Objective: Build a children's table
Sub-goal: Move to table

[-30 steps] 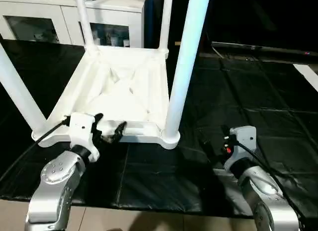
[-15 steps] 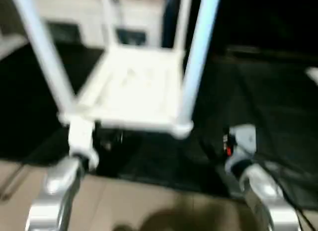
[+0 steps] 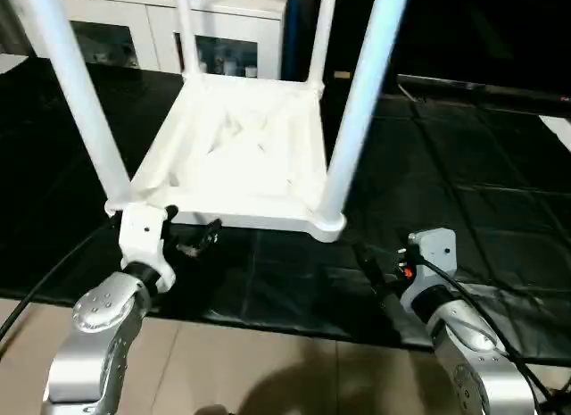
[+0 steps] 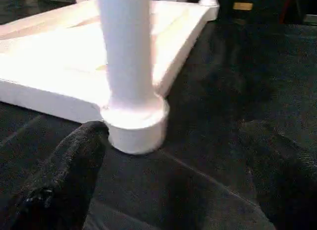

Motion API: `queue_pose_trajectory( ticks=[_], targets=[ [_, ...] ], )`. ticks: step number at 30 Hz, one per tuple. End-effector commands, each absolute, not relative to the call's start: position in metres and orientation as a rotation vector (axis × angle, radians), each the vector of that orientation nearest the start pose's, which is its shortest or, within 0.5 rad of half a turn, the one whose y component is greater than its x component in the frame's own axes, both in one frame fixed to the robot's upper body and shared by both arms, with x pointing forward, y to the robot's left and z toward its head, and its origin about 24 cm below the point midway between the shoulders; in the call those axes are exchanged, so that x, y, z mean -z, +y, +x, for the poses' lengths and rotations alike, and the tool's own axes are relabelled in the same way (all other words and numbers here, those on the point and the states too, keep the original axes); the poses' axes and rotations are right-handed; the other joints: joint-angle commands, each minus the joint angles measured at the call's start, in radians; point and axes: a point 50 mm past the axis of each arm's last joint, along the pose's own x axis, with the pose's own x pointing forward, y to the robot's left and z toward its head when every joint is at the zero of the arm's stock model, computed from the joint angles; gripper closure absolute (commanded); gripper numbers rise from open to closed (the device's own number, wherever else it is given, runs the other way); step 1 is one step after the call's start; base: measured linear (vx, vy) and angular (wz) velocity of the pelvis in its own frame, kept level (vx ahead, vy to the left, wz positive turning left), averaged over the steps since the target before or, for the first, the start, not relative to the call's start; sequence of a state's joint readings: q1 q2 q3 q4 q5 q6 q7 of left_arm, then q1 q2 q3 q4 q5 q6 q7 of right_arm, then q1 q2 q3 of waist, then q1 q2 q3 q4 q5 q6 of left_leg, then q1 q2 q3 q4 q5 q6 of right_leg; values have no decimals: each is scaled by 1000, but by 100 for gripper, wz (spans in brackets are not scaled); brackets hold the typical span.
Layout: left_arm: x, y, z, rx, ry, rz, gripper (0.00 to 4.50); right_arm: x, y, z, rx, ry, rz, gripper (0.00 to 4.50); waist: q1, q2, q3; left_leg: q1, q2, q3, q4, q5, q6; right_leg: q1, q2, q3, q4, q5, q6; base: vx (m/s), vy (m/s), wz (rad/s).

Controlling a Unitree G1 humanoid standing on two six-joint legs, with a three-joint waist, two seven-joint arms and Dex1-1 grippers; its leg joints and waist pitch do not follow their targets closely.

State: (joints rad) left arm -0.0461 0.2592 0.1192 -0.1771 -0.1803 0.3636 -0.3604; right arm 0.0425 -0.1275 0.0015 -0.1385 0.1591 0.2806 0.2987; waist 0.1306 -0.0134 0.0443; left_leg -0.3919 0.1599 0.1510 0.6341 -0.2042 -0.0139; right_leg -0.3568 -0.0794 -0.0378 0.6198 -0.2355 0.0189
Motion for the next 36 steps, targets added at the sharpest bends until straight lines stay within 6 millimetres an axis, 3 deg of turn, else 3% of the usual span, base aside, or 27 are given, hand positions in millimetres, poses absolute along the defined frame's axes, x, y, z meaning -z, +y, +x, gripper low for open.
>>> queue_pose_trajectory(
  ticks=[1, 2, 3, 4, 5, 6, 8, 9, 11, 12, 14, 18, 21, 23, 24, 26, 29, 30, 32, 33, 36],
  targets=[
    [-76, 202, 257, 258, 115, 58, 10, -42, -155, 241, -310, 176, 59, 0, -31, 34, -63, 69, 73, -44, -102, 27, 158, -21, 2, -3, -15, -10, -210, 34, 148, 3],
    [-76, 202, 256, 258, 116, 55, 10, -42, -155, 241, -310, 176, 58, 0, -38, 32, -57, 62, 86, -48, -107, 1, 133, -24, 5, -9, -12, 8, -174, 6, 142, 6],
    [-75, 202, 254, 258, 121, 58, 10, -42, -154, 241, -314, 174, 58, 0, -40, 27, -52, 51, 85, -45, -117, -75, 45, -16, -10, 2, -24, 31, -152, 6, 142, 6],
    [-75, 202, 254, 258, 121, 58, 10, -42, -154, 241, -314, 174, 58, 0, -41, 24, -53, 49, 75, -40, -119, -115, 6, -11, -20, 7, -32, 45, -147, -15, 103, 5],
    [-75, 202, 254, 257, 122, 55, 10, -43, -154, 241, -317, 171, 56, 0, -45, 13, -48, 38, 62, -33, -130, -206, -56, 0, -36, 14, -45, 34, -132, -33, 60, -1],
    [-75, 203, 252, 252, 121, 47, 10, -43, -153, 242, -323, 165, 52, 0, -45, 14, -48, 38, 60, -32, -132, -255, -79, 1, -43, 18, -50, 10, -124, -33, 60, -1],
    [-75, 205, 251, 243, 117, 40, 5, -43, -152, 242, -333, 164, 53, 0, -53, 5, -40, 34, 56, -33, -138, -413, -122, -2, -60, 33, -71, -156, -90, 0, 0, 0],
    [-76, 208, 250, 231, 110, 37, 5, -44, -151, 242, -346, 161, 53, 0, -57, 1, -37, 30, 54, -34, -139, -460, -125, -5, -64, 37, -81, -247, -75, 0, 0, 0],
    [-79, 221, 250, 135, 97, 44, 5, -48, -144, 241, -448, 135, 61, 0, -59, -1, -34, 35, 53, -33, -135, -513, -123, -13, -69, 45, -97, -342, -68, -51, -39, -7],
    [-80, 227, 252, 89, 95, 52, 5, -50, -141, 241, -490, 125, 70, 0, -58, 4, -33, 37, 52, -35, -135, -527, -120, -14, -71, 46, -99, -369, -66, -51, -46, -6],
    [-85, 235, 255, 27, 72, 52, 5, -54, -135, 240, -562, 114, 85, 0, -62, -11, -32, 31, 51, -35, -134, -489, -92, -11, -78, 51, -112, -440, -58, -30, -54, -6],
    [-91, 237, 261, 21, 52, 59, 5, -60, -128, 240, -665, 105, 93, 0, -55, -13, -34, 31, 54, -27, -134, -401, -58, -15, -71, 53, -111, -380, -79, -10, -27, -1],
    [-93, 239, 268, -61, 59, 89, 5, -63, -121, 244, -753, 95, 82, 0, -53, -3, -40, 27, 56, -27, -135, -380, -65, -12, -62, 47, -99, -306, -97, 0, 0, 0],
    [-94, 239, 268, -65, 59, 90, 5, -64, -121, 244, -756, 94, 82, 0, -51, -3, -41, 29, 57, -26, -135, -368, -66, -12, -61, 47, -94, -264, -109, 0, 0, 0],
    [-98, 245, 270, -168, 30, 83, 5, -67, -116, 245, -825, 85, 84, 0, -52, -1, -43, 26, 58, -27, -134, -360, -64, -8, -59, 46, -90, -227, -119, 0, 0, 0],
    [-99, 249, 271, -218, 15, 72, 5, -69, -115, 246, -856, 81, 84, 0, -50, -3, -46, 25, 58, -26, -132, -332, -57, -4, -59, 45, -86, -177, -128, 0, 0, 0],
    [-102, 252, 277, -271, 7, 30, 5, -72, -109, 251, -923, 75, 86, 0, -43, -6, -54, 23, 56, -21, -123, -219, -27, 3, -58, 43, -73, -36, -153, 0, 0, 0],
    [-102, 252, 279, -268, 13, 17, 5, -73, -107, 252, -939, 72, 91, 0, -43, -14, -55, 23, 56, -19, -121, -201, -19, 3, -57, 42, -71, -14, -159, 0, 0, 0],
    [-102, 250, 283, -256, 19, -14, 5, -76, -103, 253, -979, 66, 110, 0, -39, -7, -57, 24, 56, -17, -118, -174, -5, 3, -57, 41, -65, 27, -174, 0, 0, 0],
    [-100, 248, 287, -235, 35, -46, 5, -80, -98, 253, -1026, 56, 127, 0, -38, -10, -57, 22, 56, -14, -116, -151, 5, 5, -57, 41, -61, 65, -183, 0, 0, 0],
    [-96, 244, 292, -188, 56, -83, 5, -82, -94, 255, -1048, 49, 125, 0, -35, -11, -57, 24, 56, -11, -116, -154, 9, 2, -58, 41, -63, 43, -190, 0, 0, 0]
  ],
)
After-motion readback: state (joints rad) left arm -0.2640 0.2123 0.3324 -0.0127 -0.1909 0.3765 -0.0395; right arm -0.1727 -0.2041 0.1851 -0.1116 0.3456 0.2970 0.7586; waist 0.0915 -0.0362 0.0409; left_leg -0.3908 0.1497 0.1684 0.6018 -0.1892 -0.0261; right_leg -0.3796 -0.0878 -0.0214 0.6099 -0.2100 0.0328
